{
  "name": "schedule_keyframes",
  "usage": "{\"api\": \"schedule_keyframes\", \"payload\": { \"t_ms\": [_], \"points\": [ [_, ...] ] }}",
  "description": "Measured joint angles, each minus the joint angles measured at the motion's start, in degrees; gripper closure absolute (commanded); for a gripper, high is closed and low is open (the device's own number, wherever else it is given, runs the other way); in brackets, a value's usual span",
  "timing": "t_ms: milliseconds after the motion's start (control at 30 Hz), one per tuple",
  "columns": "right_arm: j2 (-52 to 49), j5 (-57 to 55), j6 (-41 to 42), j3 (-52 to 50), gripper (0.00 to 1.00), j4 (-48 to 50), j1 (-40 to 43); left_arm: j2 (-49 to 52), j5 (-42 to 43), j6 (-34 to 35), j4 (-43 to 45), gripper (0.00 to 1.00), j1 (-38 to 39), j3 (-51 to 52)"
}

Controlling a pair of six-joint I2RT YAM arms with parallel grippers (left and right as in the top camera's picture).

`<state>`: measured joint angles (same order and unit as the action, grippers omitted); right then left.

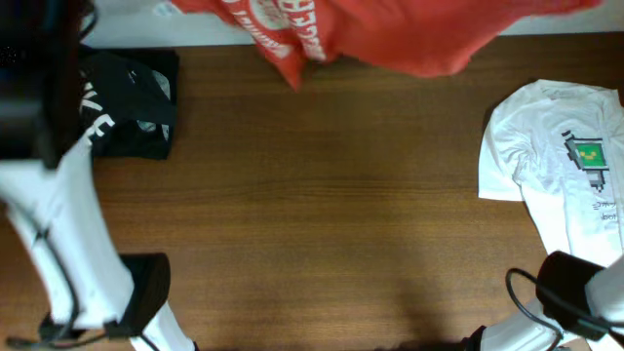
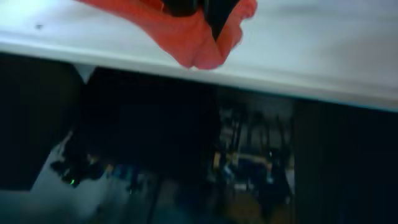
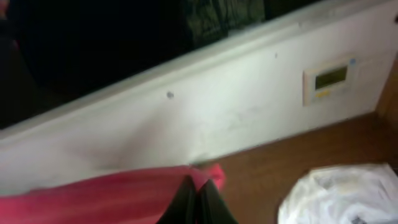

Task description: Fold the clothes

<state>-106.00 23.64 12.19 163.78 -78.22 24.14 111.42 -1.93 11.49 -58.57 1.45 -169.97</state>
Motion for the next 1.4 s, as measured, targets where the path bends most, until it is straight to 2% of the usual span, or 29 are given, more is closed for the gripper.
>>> {"api": "schedule_keyframes", "payload": {
  "t_ms": [133, 233, 333, 400, 500, 567, 700, 767, 967, 1000, 1167, 1300, 1400],
  "points": [
    [-1.9, 0.9, -3.3, -2.2, 0.96, -9.4, -0.3, -1.7, 0.0, -0.1, -14.3, 0.99, -0.7, 0.2],
    [-5.2, -0.5, -6.8, -7.8, 0.96, -17.0, -3.8, 5.2, -0.2, 0.3, -25.4, 0.99, -0.9, 9.2],
    [-5.9, -2.8, -8.0, -14.8, 0.96, -18.8, -7.0, 11.4, -0.5, 2.3, -33.9, 0.99, -1.0, 17.0],
    [-5.1, -3.5, -8.0, -19.3, 0.96, -18.8, -7.3, 11.5, 0.1, 2.6, -38.2, 0.99, -1.1, 17.5],
    [-0.5, -5.5, -7.8, -26.8, 0.96, -18.4, -7.3, 6.1, 5.0, 2.4, -38.1, 0.99, -1.2, 18.0],
    [4.6, -7.6, -7.6, -32.5, 0.96, -18.8, -7.3, -1.1, 7.1, 2.2, -38.0, 0.99, -1.0, 22.8],
    [14.2, -9.2, -7.7, -41.8, 0.96, -18.6, -7.3, -15.9, 7.7, 1.5, -38.1, 0.99, -0.2, 40.9],
    [20.3, -9.5, -7.6, -49.9, 0.96, -18.8, -7.3, -22.8, 7.5, 1.5, -38.4, 0.99, -0.2, 51.0],
    [32.7, -9.9, -7.3, -69.2, 0.96, -18.8, -7.3, -37.2, 10.1, 1.5, -38.0, 0.99, -0.2, 68.7],
    [34.1, -9.9, -7.0, -71.9, 0.96, -18.8, -7.3, -39.7, 11.2, 1.5, -38.3, 0.99, 0.1, 74.2],
    [37.7, -9.9, -6.3, -83.4, 0.96, -18.8, -7.3, -44.4, 15.3, 1.5, -38.1, 0.99, 0.7, 89.9],
    [38.1, -9.9, -5.0, -92.7, 0.96, -16.1, -7.3, -45.2, 16.4, 1.5, -37.5, 0.99, 0.7, 96.2],
    [38.4, -9.9, -2.3, -94.2, 0.96, -15.4, -7.3, -45.9, 14.5, 3.5, -38.0, 0.99, 0.7, 97.7]
  ]
}}
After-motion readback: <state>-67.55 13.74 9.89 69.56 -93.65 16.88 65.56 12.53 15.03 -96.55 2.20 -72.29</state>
